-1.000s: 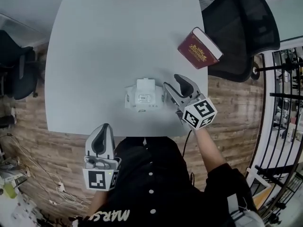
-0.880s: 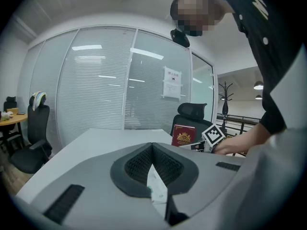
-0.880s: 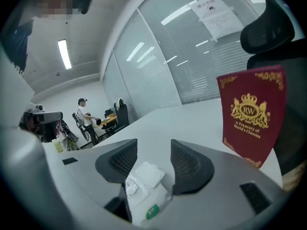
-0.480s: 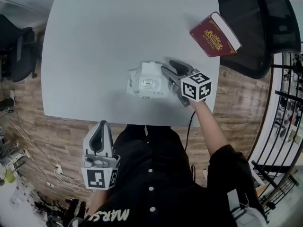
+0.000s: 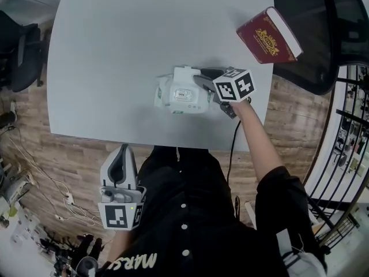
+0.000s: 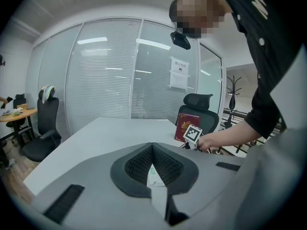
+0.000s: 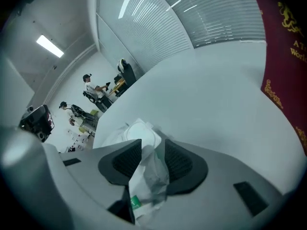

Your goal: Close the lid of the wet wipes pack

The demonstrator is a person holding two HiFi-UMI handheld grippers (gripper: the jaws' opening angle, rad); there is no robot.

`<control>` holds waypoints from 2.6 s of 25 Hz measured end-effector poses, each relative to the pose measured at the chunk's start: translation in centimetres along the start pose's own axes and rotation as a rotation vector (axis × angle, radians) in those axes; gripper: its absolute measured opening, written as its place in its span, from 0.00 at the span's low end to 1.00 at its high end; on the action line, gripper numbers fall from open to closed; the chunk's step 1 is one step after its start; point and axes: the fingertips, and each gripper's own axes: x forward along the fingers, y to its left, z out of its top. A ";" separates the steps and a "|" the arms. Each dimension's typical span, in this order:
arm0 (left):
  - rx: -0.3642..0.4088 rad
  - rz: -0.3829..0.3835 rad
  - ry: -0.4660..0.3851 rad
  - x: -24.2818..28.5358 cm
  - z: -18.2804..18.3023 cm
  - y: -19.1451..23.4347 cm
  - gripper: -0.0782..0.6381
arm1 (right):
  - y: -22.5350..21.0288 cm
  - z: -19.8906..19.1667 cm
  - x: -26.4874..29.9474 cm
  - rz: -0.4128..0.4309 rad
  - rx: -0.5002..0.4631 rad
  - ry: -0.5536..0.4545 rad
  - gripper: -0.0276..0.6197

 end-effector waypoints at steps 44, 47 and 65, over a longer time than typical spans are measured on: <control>0.042 -0.049 -0.142 0.8 5.0 -0.7 0.12 | 8.9 -6.3 -0.4 -0.066 -0.753 0.127 0.20; 0.041 -0.047 -0.142 0.7 4.9 -0.6 0.12 | 9.1 -6.1 0.0 -0.040 -0.697 0.136 0.20; 0.053 -0.033 -0.168 0.2 5.7 -0.7 0.12 | 8.5 -4.8 1.7 -0.220 -0.604 0.136 0.10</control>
